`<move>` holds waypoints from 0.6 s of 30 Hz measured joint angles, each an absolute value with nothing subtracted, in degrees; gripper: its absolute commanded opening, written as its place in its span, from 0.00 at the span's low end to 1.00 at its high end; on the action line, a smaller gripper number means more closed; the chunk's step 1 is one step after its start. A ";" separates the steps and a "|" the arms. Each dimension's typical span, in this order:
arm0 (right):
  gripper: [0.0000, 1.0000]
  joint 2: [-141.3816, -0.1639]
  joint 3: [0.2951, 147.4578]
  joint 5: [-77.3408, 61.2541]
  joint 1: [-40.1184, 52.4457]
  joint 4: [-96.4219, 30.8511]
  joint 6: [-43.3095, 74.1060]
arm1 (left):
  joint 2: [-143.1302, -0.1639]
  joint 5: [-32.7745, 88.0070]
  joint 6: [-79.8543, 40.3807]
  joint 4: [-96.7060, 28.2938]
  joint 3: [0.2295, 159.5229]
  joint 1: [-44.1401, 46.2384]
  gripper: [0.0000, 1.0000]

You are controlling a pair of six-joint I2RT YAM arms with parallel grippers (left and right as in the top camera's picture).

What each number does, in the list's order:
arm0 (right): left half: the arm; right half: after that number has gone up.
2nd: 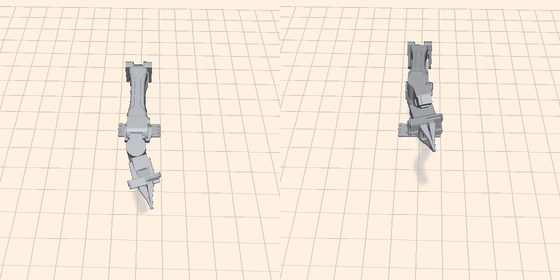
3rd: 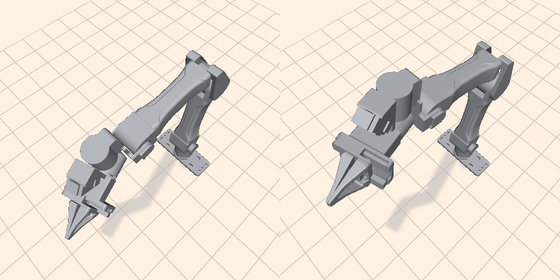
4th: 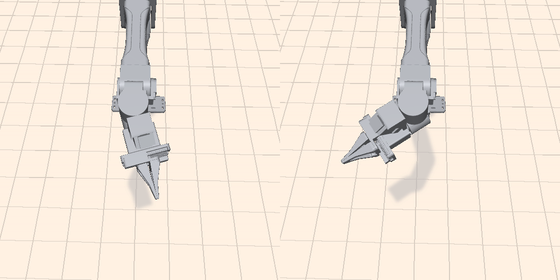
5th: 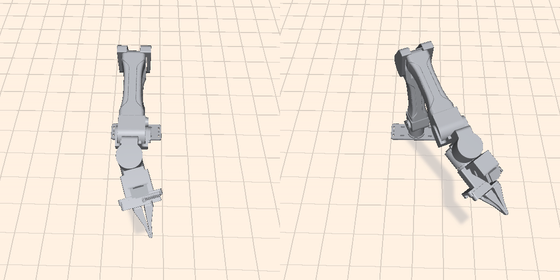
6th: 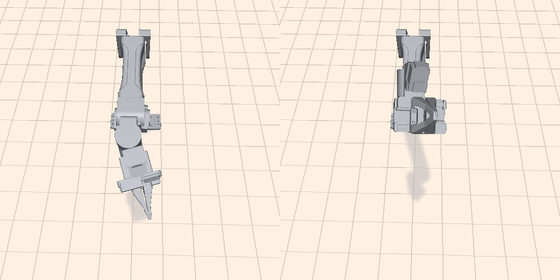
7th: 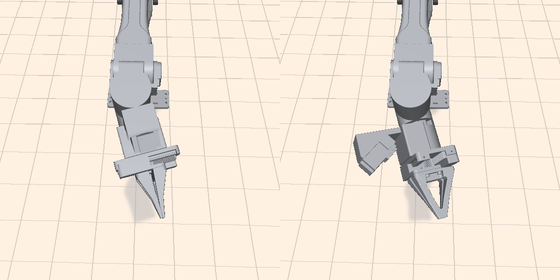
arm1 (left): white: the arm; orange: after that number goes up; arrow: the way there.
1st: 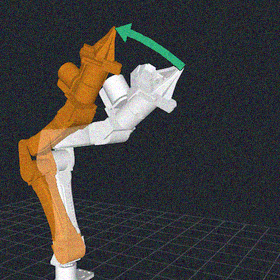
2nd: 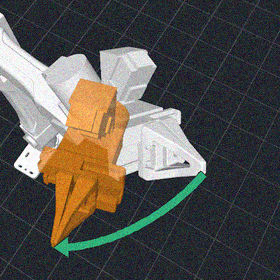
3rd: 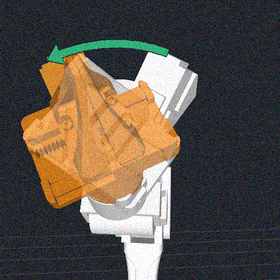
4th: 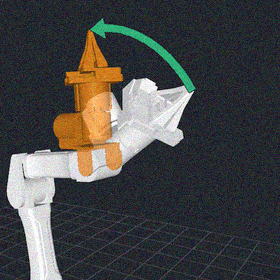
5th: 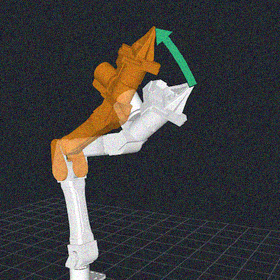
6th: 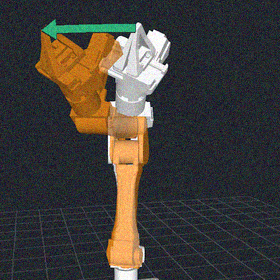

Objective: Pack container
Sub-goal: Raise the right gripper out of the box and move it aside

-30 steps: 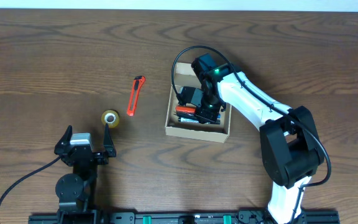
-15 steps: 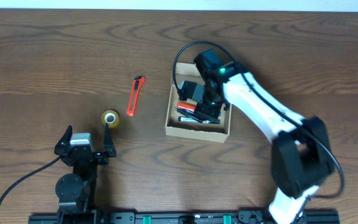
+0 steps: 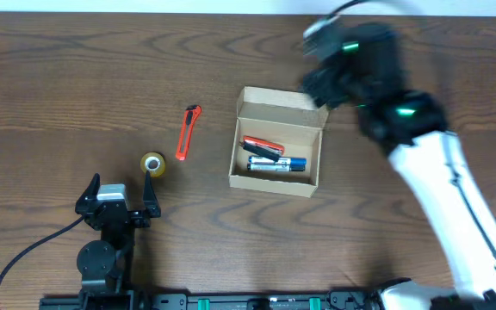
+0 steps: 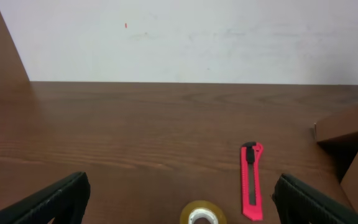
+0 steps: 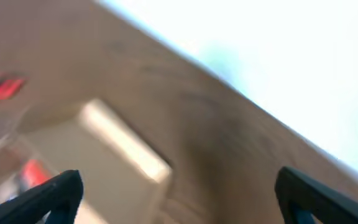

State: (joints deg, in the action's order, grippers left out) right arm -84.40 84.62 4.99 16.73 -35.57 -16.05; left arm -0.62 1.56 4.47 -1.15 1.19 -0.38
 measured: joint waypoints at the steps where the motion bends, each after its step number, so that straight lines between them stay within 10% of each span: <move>1: 0.99 -83.46 84.64 5.54 14.48 -35.53 -13.58 | -0.62 1.58 4.45 -1.10 1.19 -0.38 0.95; 18: 0.99 -83.26 84.90 2.37 -13.76 -51.20 5.50 | -25.67 -3.01 -9.96 -42.74 39.03 -0.38 0.95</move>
